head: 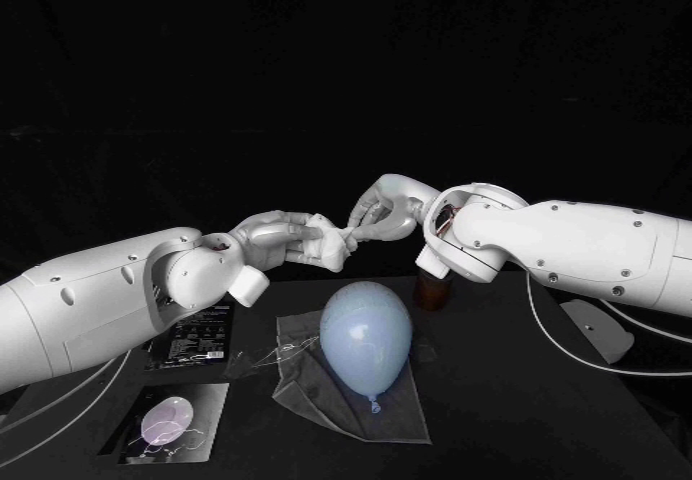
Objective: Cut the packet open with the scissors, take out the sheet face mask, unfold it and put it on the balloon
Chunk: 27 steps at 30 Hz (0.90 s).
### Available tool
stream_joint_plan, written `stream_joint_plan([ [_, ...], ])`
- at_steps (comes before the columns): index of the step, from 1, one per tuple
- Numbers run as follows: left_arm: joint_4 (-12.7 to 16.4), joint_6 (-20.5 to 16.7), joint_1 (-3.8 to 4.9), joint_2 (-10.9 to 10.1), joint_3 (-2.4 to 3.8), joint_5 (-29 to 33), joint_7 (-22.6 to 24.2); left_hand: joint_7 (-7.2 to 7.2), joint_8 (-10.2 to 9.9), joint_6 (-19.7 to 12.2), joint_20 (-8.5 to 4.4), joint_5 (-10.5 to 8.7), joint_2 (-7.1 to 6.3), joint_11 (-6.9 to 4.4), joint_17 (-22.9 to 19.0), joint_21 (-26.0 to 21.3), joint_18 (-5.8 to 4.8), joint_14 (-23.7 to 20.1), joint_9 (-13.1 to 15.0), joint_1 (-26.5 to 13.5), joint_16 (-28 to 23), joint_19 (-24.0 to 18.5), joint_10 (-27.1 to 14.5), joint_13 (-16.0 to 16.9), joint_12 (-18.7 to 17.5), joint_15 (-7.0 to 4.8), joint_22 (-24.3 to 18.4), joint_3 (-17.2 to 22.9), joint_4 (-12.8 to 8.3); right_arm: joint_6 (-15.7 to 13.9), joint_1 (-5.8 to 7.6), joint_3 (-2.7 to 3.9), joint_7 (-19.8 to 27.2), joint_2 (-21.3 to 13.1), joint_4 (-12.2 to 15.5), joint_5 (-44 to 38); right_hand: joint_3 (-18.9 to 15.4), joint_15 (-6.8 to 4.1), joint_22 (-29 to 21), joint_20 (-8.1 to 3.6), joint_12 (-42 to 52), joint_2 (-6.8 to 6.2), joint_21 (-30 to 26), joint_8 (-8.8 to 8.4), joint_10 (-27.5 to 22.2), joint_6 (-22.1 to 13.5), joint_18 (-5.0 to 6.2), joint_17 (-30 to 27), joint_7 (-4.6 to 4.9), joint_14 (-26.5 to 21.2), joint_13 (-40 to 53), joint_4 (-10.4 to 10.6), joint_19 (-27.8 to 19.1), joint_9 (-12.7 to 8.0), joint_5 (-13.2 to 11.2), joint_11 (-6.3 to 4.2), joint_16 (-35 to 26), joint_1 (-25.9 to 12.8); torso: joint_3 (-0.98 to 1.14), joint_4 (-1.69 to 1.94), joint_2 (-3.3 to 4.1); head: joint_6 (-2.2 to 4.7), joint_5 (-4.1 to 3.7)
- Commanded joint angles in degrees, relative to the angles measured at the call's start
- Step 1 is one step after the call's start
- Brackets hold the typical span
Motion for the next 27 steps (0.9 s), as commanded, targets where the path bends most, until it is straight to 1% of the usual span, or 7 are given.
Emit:
stream_joint_plan([
  [1,0.1,2.3,0.06,0.1,0.07,1.9,0.3,7.46,0.5,-0.3,-0.4,0.1,-0.39,-0.08,0.0,0.4,0.84,1.2,9.3,-0.4,-0.1,1.6,0.4,0.1,0.6,-0.24,0.0,0.4,-0.7,0.4,0.01,0.05,0.5,0.0,-0.3,0.1,0.2,0.27,0.1,-0.05,-0.4,0.42,0.4,0.06,-0.4,0.0,0.48,0.0,0.11,-0.2,-0.1,-0.3,-0.6,0.0,0.3,-0.18,0.1,-0.1,-0.01,0.0,0.0,-0.09,0.01],
  [11,0.0,2.1,0.06,-0.3,0.07,2.9,0.2,7.42,-1.0,0.0,-0.99,0.12,-1.66,-0.22,-0.2,0.4,0.76,2.2,7.4,-1.3,-0.9,3.1,0.9,0.0,1.0,-0.44,-0.4,0.0,-1.8,0.4,0.01,0.04,0.2,-0.5,-0.7,-0.5,0.3,0.26,0.3,-0.05,-0.4,0.46,0.5,0.1,-0.4,0.0,0.48,0.0,0.11,-0.2,-0.1,-0.5,-0.7,0.1,0.3,-0.18,0.1,-0.1,-0.01,0.0,0.0,-0.1,0.13],
  [13,0.0,2.4,0.06,-0.3,0.07,3.1,0.2,7.52,-2.4,-0.3,-1.08,0.12,-2.04,-0.19,-0.3,0.2,0.71,2.3,6.1,-1.5,-1.2,3.3,1.0,0.0,1.0,-0.45,-0.5,-0.2,-2.1,0.3,0.01,0.04,0.2,-0.6,-0.7,-0.6,0.3,0.26,0.3,-0.05,-0.4,0.46,0.5,0.1,-0.4,0.0,0.48,0.0,0.11,-0.2,-0.1,-0.5,-0.7,0.1,0.3,-0.18,0.1,-0.1,0.0,-0.01,-0.02,-0.11,0.14],
  [16,-0.1,3.1,0.06,-0.4,0.07,3.3,0.3,7.83,-7.8,-2.1,-1.14,0.12,-2.39,-0.06,-0.5,-0.2,0.66,2.6,1.8,-1.8,-2.1,3.7,1.3,0.0,1.0,-0.39,-0.9,-0.1,-2.8,0.3,0.01,0.04,0.1,-0.6,-0.7,-0.6,0.3,0.26,0.3,-0.05,-0.4,0.46,0.5,0.1,-0.4,0.0,0.48,0.0,0.11,-0.2,-0.1,-0.5,-0.7,0.1,0.3,-0.18,0.1,-0.1,0.0,0.02,-0.01,-0.12,0.13],
  [17,-0.1,3.4,0.06,-0.4,0.06,3.4,0.3,7.83,-7.8,-2.1,-1.14,0.12,-2.39,-0.06,-0.5,-0.2,0.66,2.6,1.7,-1.8,-2.1,3.7,1.3,0.0,1.0,-0.39,-0.9,-0.1,-2.8,0.2,0.01,0.04,0.2,-0.7,-0.7,-0.7,0.3,0.26,0.3,-0.05,-0.4,0.46,0.5,0.1,-0.4,0.0,0.48,0.0,0.11,-0.2,-0.1,-0.5,-0.7,0.1,0.3,-0.18,0.1,-0.1,0.01,0.03,-0.01,-0.13,0.12],
  [19,-0.2,4.2,0.06,-0.4,0.05,3.8,0.2,7.85,-9.6,-1.8,-1.23,0.12,-2.86,-0.08,-0.6,-0.4,0.64,2.9,-0.3,-1.5,-2.5,3.8,1.7,-0.1,0.9,-0.44,-0.9,-0.4,-3.7,0.1,0.01,0.04,0.2,-0.7,-0.8,-0.7,0.3,0.26,0.3,-0.05,-0.4,0.46,0.5,0.1,-0.4,0.0,0.48,0.0,0.11,-0.2,-0.1,-0.5,-0.7,0.1,0.3,-0.18,0.1,-0.1,0.0,0.0,-0.01,-0.13,0.11],
  [27,-0.4,6.6,0.06,-0.5,-0.01,4.4,-0.1,7.82,-11.3,-1.4,-1.34,0.11,-3.14,-0.13,-0.7,-0.5,0.64,3.3,-2.4,-1.4,-3.0,4.1,2.1,-0.1,0.6,-0.48,-0.9,-0.8,-4.5,-0.1,0.01,0.04,0.3,-0.8,-0.6,-0.8,0.3,0.26,0.3,-0.05,-0.4,0.46,0.5,0.1,-0.4,0.0,0.48,0.0,0.11,-0.2,-0.1,-0.5,-0.7,0.1,0.3,-0.18,0.1,-0.1,0.01,0.0,0.01,-0.2,0.04],
])
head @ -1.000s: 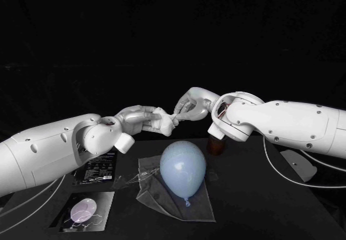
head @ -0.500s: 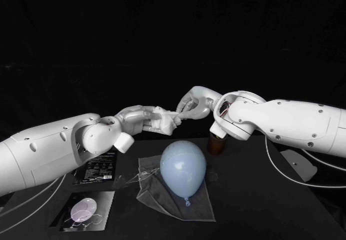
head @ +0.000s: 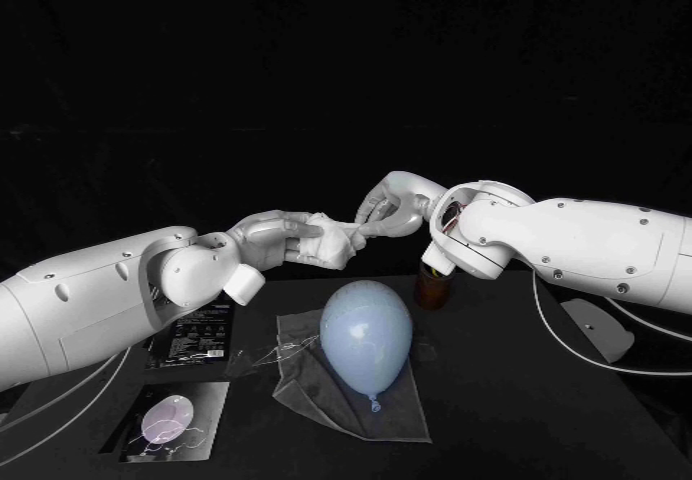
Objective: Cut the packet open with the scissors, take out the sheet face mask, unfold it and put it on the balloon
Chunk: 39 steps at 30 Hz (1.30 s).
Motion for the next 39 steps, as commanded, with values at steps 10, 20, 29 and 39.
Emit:
stream_joint_plan([
  [10,-0.3,3.4,0.07,0.0,-0.02,1.8,0.5,7.72,-0.9,1.9,0.18,0.11,-0.65,-0.2,-0.1,-0.6,0.74,0.8,-1.8,-1.0,-0.8,0.6,1.4,-0.1,-0.3,-0.11,-0.1,-1.0,0.6,0.3,0.01,0.04,0.4,-0.3,0.4,-1.0,0.2,0.27,0.2,-0.05,-0.4,0.62,0.3,0.3,-0.3,0.1,0.9,0.0,0.19,-0.2,-0.1,-0.4,-0.3,0.1,0.2,-0.04,0.1,0.0,0.01,-0.05,-0.02,-0.05,-0.13],
  [20,-0.3,4.6,0.07,0.1,-0.07,2.7,1.2,7.31,-1.0,3.5,-0.22,0.12,2.91,-0.62,0.0,-0.4,0.87,2.4,-3.3,-1.4,-0.8,2.7,3.1,0.0,-0.7,-0.54,-0.1,-0.4,3.5,1.2,-0.01,0.03,1.0,-0.1,0.1,0.2,-0.3,1.57,0.4,0.75,-2.7,-1.0,-0.5,-1.67,-4.4,-3.4,0.66,-0.5,1.87,-3.0,-0.7,-0.1,-2.1,-0.5,0.2,1.73,-1.2,-2.7,0.0,0.0,0.02,-0.17,-0.14],
  [29,-0.3,4.7,0.07,0.1,-0.09,2.9,1.8,6.22,-1.1,6.3,-0.75,0.11,5.12,-1.64,0.3,-1.0,0.93,4.7,-5.1,-1.1,-0.6,4.6,6.7,0.1,-0.7,-1.38,-0.3,2.0,5.5,1.7,-0.57,-0.01,1.3,0.0,-0.6,0.8,-2.8,2.93,-1.7,2.19,-4.5,-5.81,-3.1,-7.75,-8.3,-9.1,0.91,-1.2,3.41,-6.6,-0.6,2.7,-3.1,-4.4,0.3,3.45,-2.1,-7.0,-0.01,0.03,0.02,-0.37,0.05],
  [39,-0.2,4.2,0.06,-0.1,-0.1,2.9,2.0,6.12,-1.1,6.6,-0.96,0.11,4.98,-1.78,0.4,-1.1,0.94,5.3,-5.5,-1.0,-0.6,5.2,7.2,0.1,-0.9,-1.57,-0.3,2.2,5.5,0.2,-1.51,-0.09,2.9,-1.1,-3.2,0.3,-5.2,3.8,-2.9,2.52,-4.9,-7.15,-4.6,-9.51,-10.3,-10.5,0.57,-1.9,4.24,-9.8,-0.5,3.1,-3.7,-5.7,0.3,4.28,-2.9,-7.0,-0.01,0.03,0.03,-0.46,0.24],
])
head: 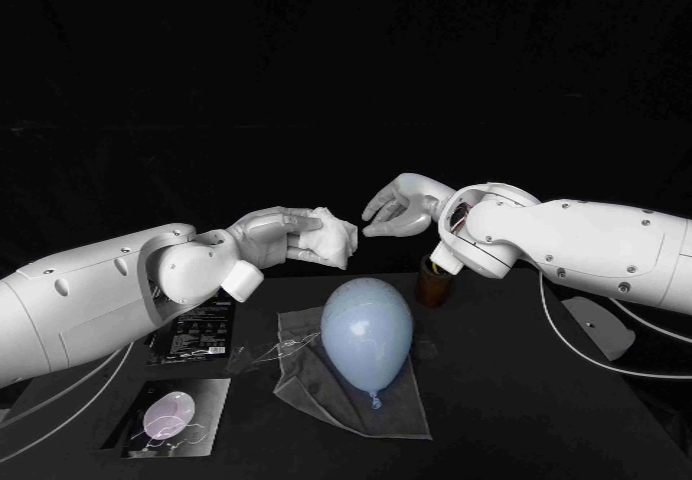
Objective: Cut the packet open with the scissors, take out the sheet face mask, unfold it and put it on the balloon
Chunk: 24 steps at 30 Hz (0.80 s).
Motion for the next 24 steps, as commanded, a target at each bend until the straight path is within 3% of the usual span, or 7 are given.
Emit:
stream_joint_plan([
  [1,0.1,0.7,0.07,0.0,0.06,0.7,1.2,5.51,-0.3,0.4,0.07,0.13,0.28,-0.03,0.1,-0.3,1.04,0.4,-0.1,0.0,0.1,0.5,0.3,0.0,-0.3,0.08,0.0,0.3,0.1,-0.6,-0.23,-0.03,2.0,-0.4,-0.6,-0.4,-0.7,-0.04,-0.2,0.16,-0.2,-0.51,-0.3,-0.4,-0.5,-0.4,0.69,0.0,1.98,0.1,0.1,0.2,-0.1,-0.2,0.3,0.02,0.5,0.0,0.01,0.0,0.01,-0.02,0.09],
  [8,0.2,0.1,0.07,-0.1,0.06,0.7,1.1,5.58,-0.3,0.4,0.0,0.13,-0.08,0.02,0.0,-0.4,1.01,0.4,-0.3,0.1,0.0,0.6,0.3,0.0,-0.6,0.1,-0.1,0.3,0.0,-3.7,-1.46,-0.11,6.2,-2.1,-0.7,-0.4,-0.9,-1.36,-0.7,-0.4,1.4,1.06,0.4,-0.47,1.6,1.9,1.38,-0.2,1.56,5.5,0.1,0.2,3.7,-1.1,0.4,-0.86,2.1,2.1,0.03,-0.04,-0.02,-0.13,0.23],
  [12,0.2,-0.4,0.06,-0.1,0.06,0.7,1.1,5.69,-0.3,0.4,-0.03,0.12,-1.22,0.11,0.0,-0.8,0.96,0.3,-0.6,-0.1,-0.3,0.8,0.3,-0.1,-1.1,0.17,-0.1,-0.4,-0.1,-6.3,-2.31,-0.18,9.4,-3.4,0.5,-0.9,1.5,-3.84,-0.3,-2.85,1.8,1.52,2.9,-0.39,4.8,5.4,1.41,-0.1,0.47,15.1,0.0,0.3,10.8,-2.0,0.5,-2.28,1.5,3.7,0.02,-0.08,-0.02,-0.18,0.19],
  [13,0.2,-0.7,0.06,-0.2,0.06,0.8,1.1,5.74,-0.1,0.4,-0.02,0.08,-2.06,0.15,-0.1,-0.9,0.95,0.3,-0.6,-0.3,-0.4,0.9,0.3,-0.1,-1.3,0.2,-0.1,-1.3,-0.2,-7.6,-2.88,-0.22,11.0,-4.2,1.5,-1.9,1.9,-4.92,0.4,-4.0,1.9,1.63,4.4,-0.2,6.1,6.6,1.42,0.3,0.0,19.2,0.0,0.1,13.5,-2.1,0.6,-2.89,2.0,4.0,0.02,-0.07,-0.02,-0.18,0.18],
  [16,0.3,-1.1,0.06,-0.2,0.06,0.8,1.1,5.7,0.2,0.4,0.02,0.12,-2.6,0.13,-0.1,-1.2,0.94,0.3,-0.7,-0.6,-0.7,1.1,0.4,-0.1,-1.7,0.22,-0.1,-2.6,0.1,-10.2,-3.94,-0.26,13.4,-5.5,3.6,-4.3,1.8,-6.75,2.3,-5.73,2.1,1.93,7.3,0.14,8.9,8.7,1.43,1.2,-0.85,25.8,0.2,-0.4,17.3,-2.2,0.6,-3.91,3.1,4.3,0.03,-0.05,0.0,-0.23,0.21],
  [18,0.3,-1.3,0.05,-0.3,0.05,0.9,1.1,5.7,0.4,0.3,0.06,0.12,-3.03,0.14,-0.1,-1.4,0.93,0.3,-0.8,-0.8,-0.8,1.1,0.5,-0.1,-1.9,0.25,-0.1,-3.5,0.3,-12.1,-4.71,-0.27,14.9,-6.4,5.1,-6.3,0.6,-9.05,5.5,-8.27,3.3,2.38,11.9,0.38,13.4,10.9,1.34,3.2,-2.47,33.0,0.7,-1.3,21.5,-2.5,0.9,-5.97,6.0,4.3,0.04,-0.03,0.02,-0.24,0.18],
  [24,0.3,-1.7,-0.07,-0.4,0.05,1.3,1.0,5.6,1.0,0.0,0.22,0.12,-4.11,0.11,-0.2,-2.0,0.95,0.3,-1.0,-1.5,-1.3,1.2,0.7,-0.1,-2.5,0.3,-0.1,-6.6,1.0,-18.9,-7.49,-0.33,17.9,-8.3,9.4,-13.3,-0.7,-11.71,10.7,-10.9,5.9,2.17,18.5,0.28,19.4,13.5,1.32,8.5,-4.47,42.3,3.6,-2.0,25.7,-3.2,2.6,-8.59,13.8,3.8,0.04,-0.12,-0.03,-0.12,0.04],
])
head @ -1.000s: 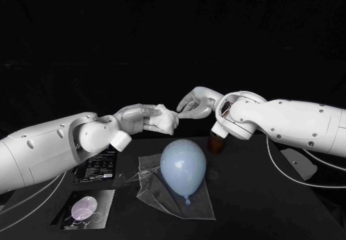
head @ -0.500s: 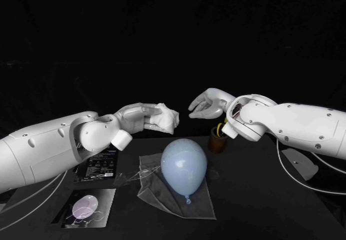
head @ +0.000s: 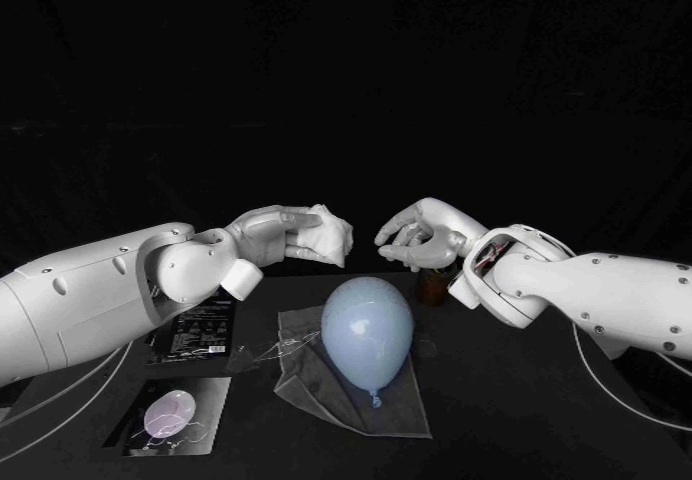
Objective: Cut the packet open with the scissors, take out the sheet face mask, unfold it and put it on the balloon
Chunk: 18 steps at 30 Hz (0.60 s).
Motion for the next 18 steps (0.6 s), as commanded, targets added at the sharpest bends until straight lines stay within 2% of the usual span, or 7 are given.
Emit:
stream_joint_plan([
  [1,0.2,-0.7,-0.06,0.0,0.06,1.0,0.8,5.61,0.3,0.0,0.23,0.09,-0.76,-0.08,-0.1,-0.5,0.38,0.3,0.0,-0.2,-0.4,0.4,0.5,0.0,-0.2,0.31,-0.1,-1.1,0.2,-8.7,-1.34,0.0,5.3,-0.6,2.0,-8.6,-0.5,-0.87,1.9,-0.77,1.7,-0.22,2.3,-0.2,2.1,0.6,0.34,2.9,-0.52,2.9,2.0,0.0,1.4,-0.4,1.2,-0.77,4.0,-0.6,0.01,-0.07,-0.02,0.09,-0.11],
  [3,0.2,-0.7,-0.12,-0.1,0.06,1.0,0.8,5.54,0.4,-0.2,0.24,0.1,-1.0,-0.11,-0.1,-0.6,0.4,0.3,-0.1,-0.3,-0.6,0.5,0.5,0.0,-0.4,0.3,-0.1,-2.0,0.4,-11.1,-2.21,-0.01,5.5,-0.8,2.8,-10.6,-0.8,-1.5,5.6,-1.56,5.5,-0.95,6.5,-0.88,3.3,0.9,-0.03,18.9,-0.87,5.6,6.4,0.0,2.8,-1.0,3.0,-1.33,17.2,-1.2,0.03,-0.04,-0.02,0.13,-0.18],
  [5,0.2,-0.7,-0.15,-0.1,0.06,1.1,0.7,5.52,0.5,-0.3,0.24,0.1,-1.09,-0.13,-0.1,-0.7,0.41,0.3,-0.2,-0.3,-0.6,0.6,0.5,0.0,-0.5,0.29,-0.1,-2.4,0.5,-12.7,-2.69,-0.01,5.3,-0.8,3.2,-11.8,-0.8,-1.66,12.0,-1.81,10.2,-1.43,14.0,-1.52,1.9,1.2,-1.05,29.6,-0.78,5.9,12.4,0.1,4.8,-1.5,3.9,-1.44,25.7,-1.8,0.04,-0.01,-0.03,0.13,-0.22],
  [7,0.3,-0.7,-0.18,-0.2,0.06,1.1,0.7,5.54,0.5,-0.5,0.24,0.1,-1.57,-0.09,0.0,-0.8,0.42,0.4,-0.3,-0.6,-0.7,0.9,0.5,0.0,-0.8,0.3,0.0,-3.4,0.8,-14.9,-3.24,-0.02,4.9,-0.7,3.5,-13.4,-0.8,-1.65,15.2,-1.87,13.3,-1.69,17.9,-1.86,1.3,1.2,-1.57,35.8,-0.91,6.5,16.0,0.1,6.0,-1.8,4.5,-1.59,30.1,-2.0,0.05,0.01,0.0,0.17,-0.27],
  [9,0.4,-0.7,-0.2,-0.3,0.06,1.1,0.7,5.52,0.5,-0.6,0.2,0.11,-1.77,-0.09,0.0,-0.9,0.44,0.4,-0.5,-0.7,-0.8,1.1,0.5,0.0,-0.9,0.3,0.0,-4.2,1.1,-16.5,-3.62,-0.03,4.4,-0.6,3.7,-14.6,-0.3,-1.43,21.6,-1.89,25.0,-1.86,25.3,-2.57,-1.4,1.3,-2.51,46.4,-1.08,7.2,29.6,0.1,8.0,-2.3,5.5,-1.35,37.3,-2.4,0.08,0.04,0.03,0.19,-0.29],
  [12,0.7,-0.8,-0.22,-0.4,0.06,1.1,0.7,5.52,0.6,-0.7,0.17,0.11,-1.94,-0.08,0.0,-1.0,0.43,0.4,-0.7,-0.7,-1.0,1.3,0.5,0.0,-1.1,0.31,0.0,-5.1,1.4,-18.9,-4.13,-0.03,3.3,-0.1,3.8,-16.5,0.1,-1.32,25.8,-1.67,37.9,-1.87,30.1,-2.78,-0.1,1.5,-3.22,53.4,-0.84,8.2,43.7,-0.1,9.5,-2.5,5.6,-1.34,41.4,-2.6,0.05,0.02,0.06,0.17,-0.18],
  [18,0.9,-0.8,-0.23,-0.7,0.06,1.1,0.6,5.62,0.5,-1.0,0.16,0.11,-2.1,0.02,-0.1,-1.3,0.42,0.2,-1.1,-0.6,-1.3,1.6,0.2,-0.1,-1.5,0.4,-0.1,-6.1,1.8,-22.3,-4.54,-0.02,2.0,0.8,4.0,-19.8,0.4,-1.06,29.2,-1.52,44.9,-1.73,34.5,-2.9,1.0,1.6,-3.91,60.0,-0.7,9.2,51.5,-0.3,11.3,-2.5,5.2,-1.16,44.5,-2.6,0.1,0.07,0.09,-0.04,0.0],
])
